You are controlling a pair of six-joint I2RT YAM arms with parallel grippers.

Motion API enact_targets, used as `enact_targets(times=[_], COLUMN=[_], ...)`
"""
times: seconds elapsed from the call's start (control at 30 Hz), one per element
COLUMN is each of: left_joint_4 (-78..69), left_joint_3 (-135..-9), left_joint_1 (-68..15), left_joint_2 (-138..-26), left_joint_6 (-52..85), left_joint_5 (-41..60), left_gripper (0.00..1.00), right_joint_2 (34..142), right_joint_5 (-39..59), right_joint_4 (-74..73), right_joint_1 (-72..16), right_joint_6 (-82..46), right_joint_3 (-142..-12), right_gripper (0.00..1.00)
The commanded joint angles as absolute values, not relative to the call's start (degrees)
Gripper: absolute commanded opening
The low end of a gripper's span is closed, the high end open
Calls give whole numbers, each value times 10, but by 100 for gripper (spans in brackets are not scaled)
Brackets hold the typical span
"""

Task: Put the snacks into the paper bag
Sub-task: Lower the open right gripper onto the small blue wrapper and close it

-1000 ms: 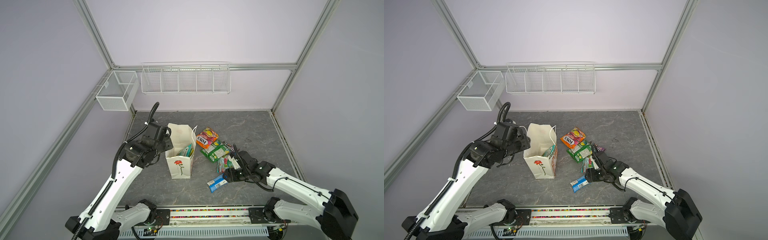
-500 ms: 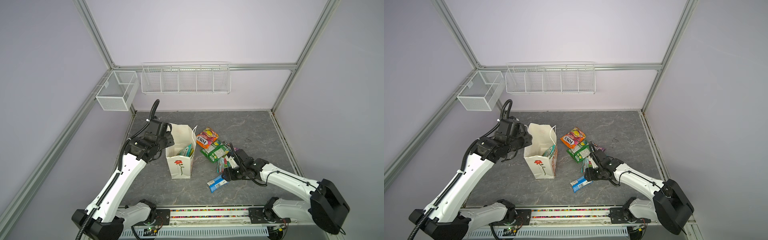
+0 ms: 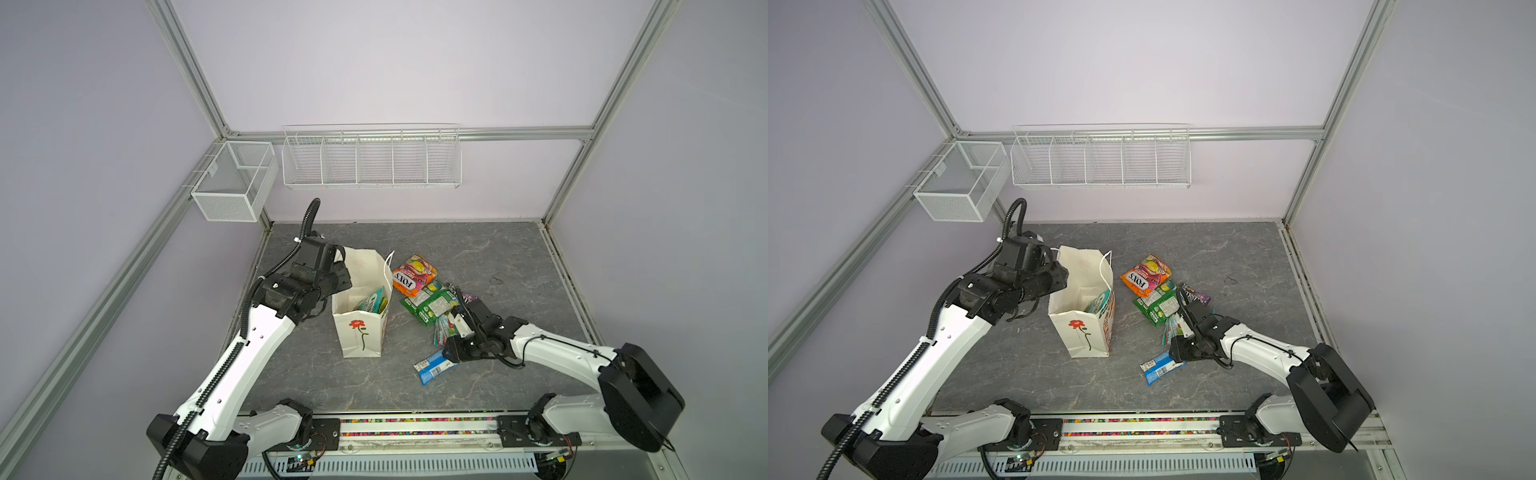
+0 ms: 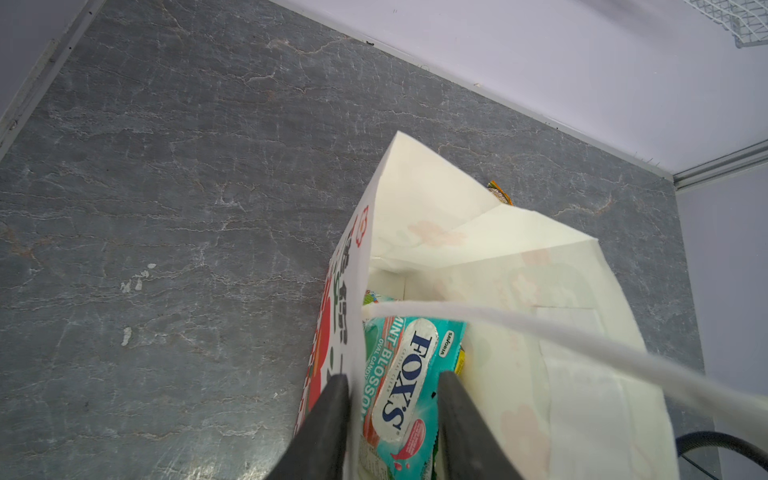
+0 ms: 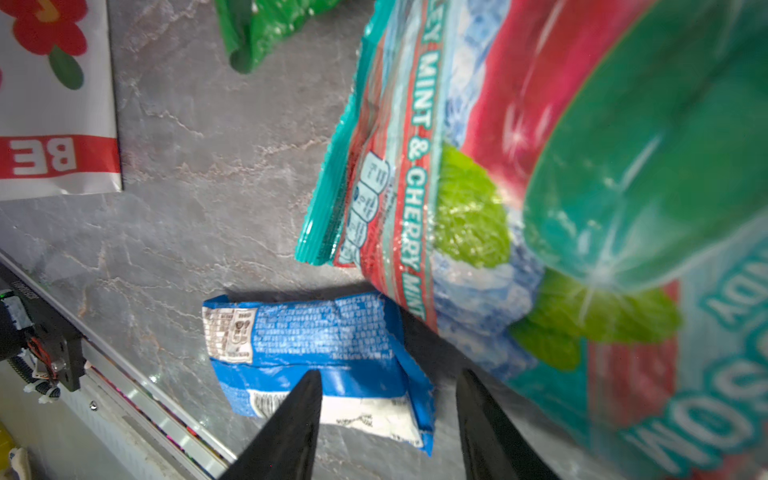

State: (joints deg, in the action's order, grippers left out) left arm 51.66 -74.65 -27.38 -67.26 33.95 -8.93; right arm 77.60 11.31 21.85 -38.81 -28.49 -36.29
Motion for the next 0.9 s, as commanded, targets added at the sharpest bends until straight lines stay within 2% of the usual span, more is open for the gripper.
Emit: enact_targets(times=[0.0,0.17,0.37,0.5,0.73,0.87], left_joint_4=[509,503,496,495,486,490], left_joint_3=[-739,-736,-725,-718,-703,-706], left_joint_1=[-269,-264,-262,-260,-260,-260], left_joint_2=[-666,-666,-659,-650,-638,-639], left_joint_6=[331,324,323,327,334,333], left_joint_5=[-87,-82,-75,-75,-69,-72], left_gripper=[36,35,34,33,31,31], right_joint_2=[786,792,814,816,797,771], right_joint_5=[123,120,123,127,131,133], right_joint_4=[197,187,174,167,192,212], right_joint_1=[-385,-386,-386,-386,-386,-386], right_joint_6=[-285,-289,-293,-295,-285,-280], right_joint_3=[-349,-341,-336,-331,-346,-360], right_gripper=[54,50,38,34,14,11])
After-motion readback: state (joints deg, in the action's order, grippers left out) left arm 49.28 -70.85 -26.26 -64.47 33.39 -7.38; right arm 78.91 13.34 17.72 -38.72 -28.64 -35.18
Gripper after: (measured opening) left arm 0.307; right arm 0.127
